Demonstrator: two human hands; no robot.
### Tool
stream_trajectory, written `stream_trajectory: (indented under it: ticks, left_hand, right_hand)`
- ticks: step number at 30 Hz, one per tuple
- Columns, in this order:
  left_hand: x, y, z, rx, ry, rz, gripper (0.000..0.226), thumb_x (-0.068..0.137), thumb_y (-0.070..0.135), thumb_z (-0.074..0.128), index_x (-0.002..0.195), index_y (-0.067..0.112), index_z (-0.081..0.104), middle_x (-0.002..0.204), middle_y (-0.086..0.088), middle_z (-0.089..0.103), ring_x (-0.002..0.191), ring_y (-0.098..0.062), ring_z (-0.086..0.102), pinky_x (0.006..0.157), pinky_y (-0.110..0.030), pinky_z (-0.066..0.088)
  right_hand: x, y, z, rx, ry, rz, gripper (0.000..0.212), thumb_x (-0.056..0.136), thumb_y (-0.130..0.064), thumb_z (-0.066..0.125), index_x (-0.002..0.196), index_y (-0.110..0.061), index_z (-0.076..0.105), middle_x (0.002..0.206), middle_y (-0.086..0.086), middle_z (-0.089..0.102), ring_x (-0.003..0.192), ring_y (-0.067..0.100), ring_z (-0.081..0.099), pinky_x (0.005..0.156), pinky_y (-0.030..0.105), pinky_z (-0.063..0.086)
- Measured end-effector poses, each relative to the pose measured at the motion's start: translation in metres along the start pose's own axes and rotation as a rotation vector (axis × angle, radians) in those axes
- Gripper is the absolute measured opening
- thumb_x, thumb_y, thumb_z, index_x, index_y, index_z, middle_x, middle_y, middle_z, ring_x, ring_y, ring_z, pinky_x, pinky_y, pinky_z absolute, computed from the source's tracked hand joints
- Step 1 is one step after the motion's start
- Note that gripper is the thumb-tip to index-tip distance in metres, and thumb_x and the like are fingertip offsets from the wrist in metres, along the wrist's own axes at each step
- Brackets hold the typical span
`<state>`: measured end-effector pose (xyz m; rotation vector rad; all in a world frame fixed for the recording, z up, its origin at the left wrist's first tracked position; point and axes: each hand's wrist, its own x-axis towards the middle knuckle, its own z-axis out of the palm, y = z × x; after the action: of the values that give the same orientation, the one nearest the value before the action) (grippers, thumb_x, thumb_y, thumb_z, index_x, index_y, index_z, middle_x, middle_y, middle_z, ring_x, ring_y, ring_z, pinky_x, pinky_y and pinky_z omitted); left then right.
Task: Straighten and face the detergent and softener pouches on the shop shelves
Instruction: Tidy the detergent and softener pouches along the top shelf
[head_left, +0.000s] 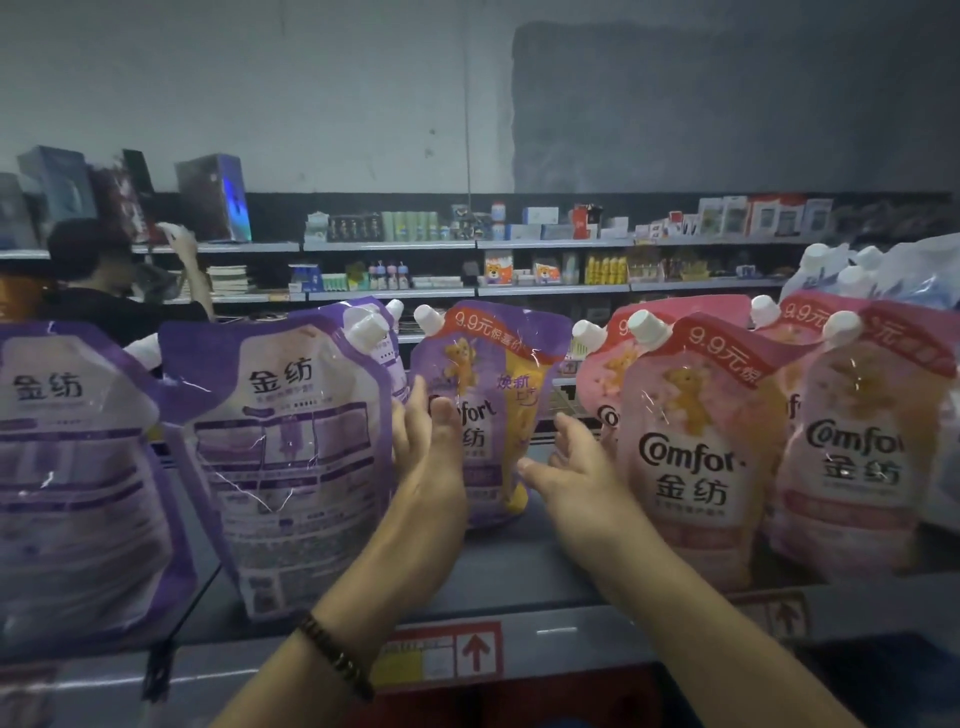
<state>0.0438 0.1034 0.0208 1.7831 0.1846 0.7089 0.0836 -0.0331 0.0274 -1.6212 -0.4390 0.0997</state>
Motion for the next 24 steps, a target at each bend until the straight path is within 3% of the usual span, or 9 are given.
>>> stream_trajectory:
  ticks: [3, 6, 8, 11, 14, 17, 20, 24]
  left_hand:
    - [-0.004, -0.014, 0.004, -0.086, -0.016, -0.011, 0.122, 0.062, 0.111, 0.020, 0.165, 0.050, 0.000, 0.167, 0.032, 0.000, 0.162, -0.002, -0.001, 0.134, -0.046, 0.005]
    - [0.000, -0.023, 0.008, -0.139, 0.020, -0.039, 0.137, 0.047, 0.117, 0.025, 0.164, 0.051, -0.002, 0.175, 0.019, 0.008, 0.163, -0.010, 0.009, 0.133, -0.053, 0.014]
    - [0.005, -0.028, 0.011, -0.162, 0.033, -0.075, 0.140, 0.045, 0.118, 0.026, 0.165, 0.051, -0.002, 0.177, 0.014, 0.011, 0.163, -0.015, 0.013, 0.132, -0.056, 0.016]
    - [0.006, -0.026, 0.014, -0.146, 0.039, -0.112, 0.134, 0.053, 0.114, 0.022, 0.166, 0.046, -0.002, 0.177, 0.008, 0.014, 0.163, -0.021, 0.015, 0.132, -0.057, 0.014]
    - [0.003, -0.021, 0.018, -0.141, 0.037, -0.125, 0.119, 0.073, 0.103, 0.020, 0.169, 0.036, -0.002, 0.178, 0.004, 0.014, 0.163, -0.020, 0.015, 0.133, -0.053, 0.013]
    - [0.002, -0.025, 0.021, -0.129, 0.024, -0.130, 0.130, 0.061, 0.109, 0.024, 0.168, 0.041, -0.002, 0.177, 0.005, 0.015, 0.163, -0.020, 0.016, 0.132, -0.053, 0.017]
    - [0.003, -0.034, 0.021, -0.118, 0.004, -0.135, 0.145, 0.043, 0.118, 0.023, 0.167, 0.046, 0.000, 0.177, 0.006, 0.016, 0.162, -0.020, 0.018, 0.131, -0.056, 0.021]
    - [-0.003, -0.030, 0.020, -0.113, -0.019, -0.133, 0.137, 0.052, 0.115, 0.023, 0.167, 0.044, 0.000, 0.177, 0.004, 0.016, 0.162, -0.020, 0.018, 0.132, -0.054, 0.018]
  right_hand:
    - [0.007, 0.007, 0.002, 0.025, -0.019, 0.045, 0.066, 0.106, -0.003, 0.058, 0.165, -0.016, 0.029, 0.090, -0.025, 0.042, 0.070, -0.008, 0.044, 0.050, -0.001, 0.042]
    - [0.014, 0.012, 0.002, 0.044, -0.020, 0.049, 0.059, 0.105, -0.001, 0.058, 0.159, -0.016, 0.037, 0.088, -0.026, 0.042, 0.070, -0.007, 0.045, 0.049, 0.001, 0.042]
    - [0.018, 0.013, 0.003, 0.068, -0.024, 0.054, 0.048, 0.104, -0.001, 0.059, 0.143, -0.026, 0.046, 0.087, -0.027, 0.046, 0.071, -0.006, 0.051, 0.053, 0.006, 0.045]
    - [0.028, 0.018, 0.004, 0.096, -0.012, 0.067, 0.043, 0.103, 0.001, 0.059, 0.121, -0.034, 0.041, 0.092, -0.023, 0.057, 0.080, -0.003, 0.059, 0.056, 0.010, 0.048]
    - [0.035, 0.019, 0.005, 0.127, 0.004, 0.076, 0.042, 0.102, 0.004, 0.057, 0.128, -0.027, 0.047, 0.102, -0.013, 0.065, 0.090, 0.002, 0.063, 0.050, 0.009, 0.050]
    - [0.039, 0.020, 0.007, 0.182, 0.008, 0.087, 0.043, 0.100, 0.005, 0.058, 0.137, -0.016, 0.054, 0.108, -0.002, 0.074, 0.096, 0.013, 0.072, 0.058, 0.019, 0.058]
    - [0.040, 0.024, 0.011, 0.271, -0.039, 0.097, 0.041, 0.099, 0.009, 0.059, 0.134, -0.013, 0.060, 0.102, -0.001, 0.080, 0.089, 0.014, 0.078, 0.065, 0.029, 0.061]
    - [0.037, 0.023, 0.011, 0.278, -0.077, 0.098, 0.039, 0.099, 0.006, 0.059, 0.130, -0.017, 0.064, 0.100, -0.005, 0.081, 0.091, 0.015, 0.078, 0.063, 0.028, 0.061]
